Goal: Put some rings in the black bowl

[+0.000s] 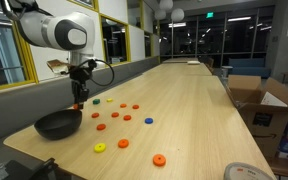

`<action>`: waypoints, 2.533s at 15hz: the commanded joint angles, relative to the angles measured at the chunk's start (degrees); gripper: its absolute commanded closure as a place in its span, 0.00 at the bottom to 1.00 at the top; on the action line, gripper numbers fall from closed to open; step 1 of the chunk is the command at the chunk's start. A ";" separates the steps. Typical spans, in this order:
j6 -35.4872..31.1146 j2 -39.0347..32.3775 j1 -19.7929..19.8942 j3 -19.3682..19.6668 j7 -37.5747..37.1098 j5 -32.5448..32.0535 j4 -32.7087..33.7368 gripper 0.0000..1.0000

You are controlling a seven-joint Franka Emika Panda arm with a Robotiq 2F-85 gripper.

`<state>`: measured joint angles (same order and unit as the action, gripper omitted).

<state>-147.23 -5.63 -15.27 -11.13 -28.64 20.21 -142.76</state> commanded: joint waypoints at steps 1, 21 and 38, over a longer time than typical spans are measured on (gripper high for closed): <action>7.00 -0.40 1.71 -2.19 13.86 6.63 3.70 0.75; 23.51 -2.84 5.19 0.84 22.64 7.64 8.76 0.00; -4.99 -0.84 0.47 3.93 -28.73 -18.66 -8.48 0.00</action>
<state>-150.46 -7.15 -13.71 -8.87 -49.86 7.88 -150.42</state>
